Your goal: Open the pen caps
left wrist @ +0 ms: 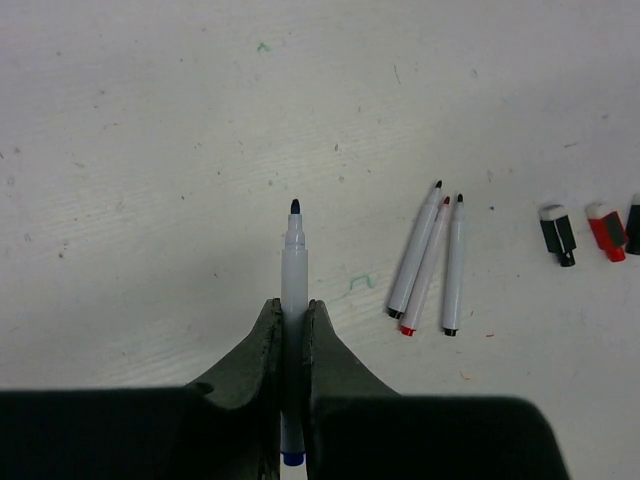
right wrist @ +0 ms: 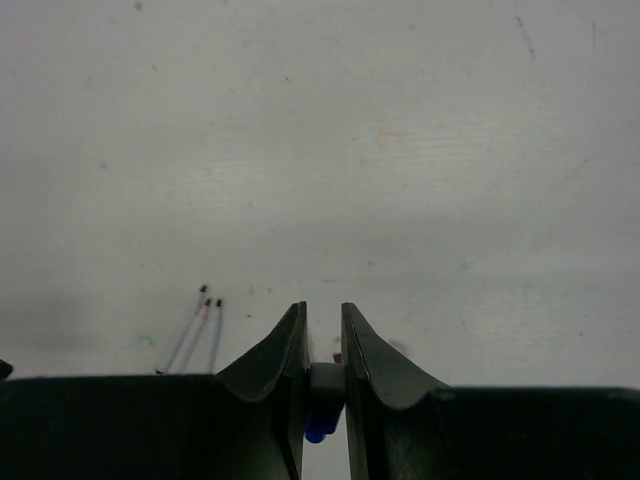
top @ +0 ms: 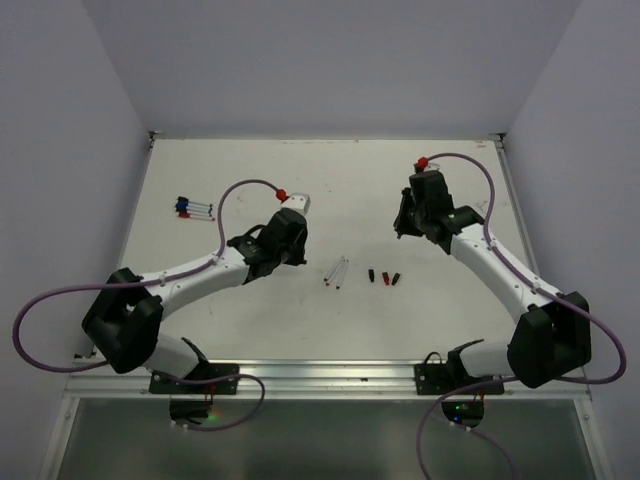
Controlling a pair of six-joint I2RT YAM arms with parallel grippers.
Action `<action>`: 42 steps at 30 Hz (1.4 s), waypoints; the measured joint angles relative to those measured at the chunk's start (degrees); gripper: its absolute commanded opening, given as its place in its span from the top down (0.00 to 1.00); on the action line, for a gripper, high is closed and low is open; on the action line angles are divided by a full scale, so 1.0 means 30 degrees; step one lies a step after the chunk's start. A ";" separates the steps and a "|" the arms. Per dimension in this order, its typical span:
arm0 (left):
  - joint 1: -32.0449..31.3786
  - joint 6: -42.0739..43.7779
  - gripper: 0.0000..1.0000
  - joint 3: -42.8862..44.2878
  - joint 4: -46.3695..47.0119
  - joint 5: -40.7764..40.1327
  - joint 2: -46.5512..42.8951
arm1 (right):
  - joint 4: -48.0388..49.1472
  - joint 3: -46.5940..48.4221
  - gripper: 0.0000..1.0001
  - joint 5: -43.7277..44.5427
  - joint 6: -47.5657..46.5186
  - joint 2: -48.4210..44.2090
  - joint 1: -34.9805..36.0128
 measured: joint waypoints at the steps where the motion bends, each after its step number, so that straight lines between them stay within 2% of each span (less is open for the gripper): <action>1: -0.0022 0.0124 1.00 -0.0182 0.0160 0.0036 0.0219 | -0.0342 -0.0095 1.00 0.0131 -0.0131 0.0204 0.0000; 9: -0.0131 0.0969 1.00 -0.2353 0.3024 0.0670 0.2127 | -0.2812 -0.1406 1.00 0.1603 -0.0903 0.0940 -0.0255; 12: -0.0131 0.1297 1.00 -0.2375 0.3883 0.0831 0.2754 | -0.3118 -0.1421 0.96 0.1749 -0.1005 0.1246 -0.0313; 15: -0.0131 0.1617 1.00 -0.2375 0.4656 0.1144 0.3344 | -0.3060 -0.1596 0.93 0.1741 -0.1020 0.1858 -0.0313; 25: -0.0131 0.2280 1.00 -0.2025 0.6448 0.2135 0.4750 | -0.2441 -0.4029 0.91 0.1545 -0.0678 0.2492 -0.0313; 32: -0.0131 0.2208 1.00 -0.2025 0.8072 0.3177 0.5530 | -0.1545 -0.4248 0.83 0.1311 -0.0576 0.2594 -0.0313; 42: -0.0146 0.0903 0.86 -0.2055 0.9318 0.4087 0.6011 | -0.0940 -0.4386 0.70 0.0758 -0.0597 0.2747 -0.0313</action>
